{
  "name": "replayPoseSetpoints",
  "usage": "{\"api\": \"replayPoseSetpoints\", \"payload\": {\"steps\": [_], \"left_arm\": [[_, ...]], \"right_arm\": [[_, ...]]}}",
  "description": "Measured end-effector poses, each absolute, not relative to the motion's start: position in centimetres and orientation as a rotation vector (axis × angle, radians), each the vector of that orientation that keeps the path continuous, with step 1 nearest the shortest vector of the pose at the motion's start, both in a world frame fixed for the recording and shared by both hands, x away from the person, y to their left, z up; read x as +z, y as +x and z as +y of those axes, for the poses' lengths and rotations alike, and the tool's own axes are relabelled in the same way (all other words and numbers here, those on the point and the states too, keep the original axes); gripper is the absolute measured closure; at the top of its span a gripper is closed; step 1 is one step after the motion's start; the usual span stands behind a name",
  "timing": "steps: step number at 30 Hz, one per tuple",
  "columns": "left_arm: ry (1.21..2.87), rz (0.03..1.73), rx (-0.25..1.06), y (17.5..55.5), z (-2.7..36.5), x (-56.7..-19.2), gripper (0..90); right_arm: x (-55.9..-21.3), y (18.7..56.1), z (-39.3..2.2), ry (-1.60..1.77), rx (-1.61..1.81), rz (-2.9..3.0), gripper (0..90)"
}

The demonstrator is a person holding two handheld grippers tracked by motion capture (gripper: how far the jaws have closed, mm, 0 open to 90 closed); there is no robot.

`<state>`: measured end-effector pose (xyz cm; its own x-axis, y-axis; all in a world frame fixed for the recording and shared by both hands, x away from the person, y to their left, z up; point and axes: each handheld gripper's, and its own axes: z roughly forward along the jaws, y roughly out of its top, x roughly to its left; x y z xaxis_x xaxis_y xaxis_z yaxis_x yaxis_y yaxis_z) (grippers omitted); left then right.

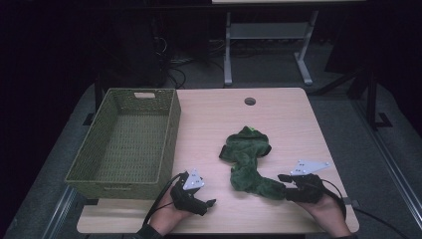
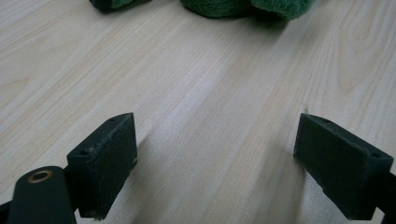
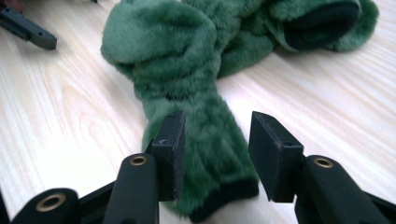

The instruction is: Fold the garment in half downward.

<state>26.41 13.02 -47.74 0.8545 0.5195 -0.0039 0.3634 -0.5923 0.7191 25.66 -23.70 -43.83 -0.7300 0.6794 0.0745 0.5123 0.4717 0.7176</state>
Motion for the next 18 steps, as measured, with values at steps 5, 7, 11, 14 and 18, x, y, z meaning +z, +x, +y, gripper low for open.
{"api": "replayPoseSetpoints", "payload": {"steps": [5,7,11,14,18], "left_arm": [[2.266,0.638,0.264,26.4,13.0,-47.7,12.8],[2.266,0.638,0.265,26.4,13.0,-47.7,12.8],[2.267,0.638,0.264,26.4,13.0,-47.7,12.6],[2.268,0.637,0.264,26.4,13.0,-47.7,12.6],[2.268,0.637,0.264,26.4,13.0,-47.7,12.5]], "right_arm": [[-44.3,24.7,-25.0,1.071,1.102,2.498,54.8],[-44.5,24.3,-25.5,1.082,1.106,2.498,54.9],[-44.9,23.5,-26.1,1.094,1.108,2.498,55.2],[-45.2,23.1,-26.3,1.096,1.111,2.512,55.7],[-45.7,22.8,-26.6,1.105,1.103,2.534,55.8]]}}
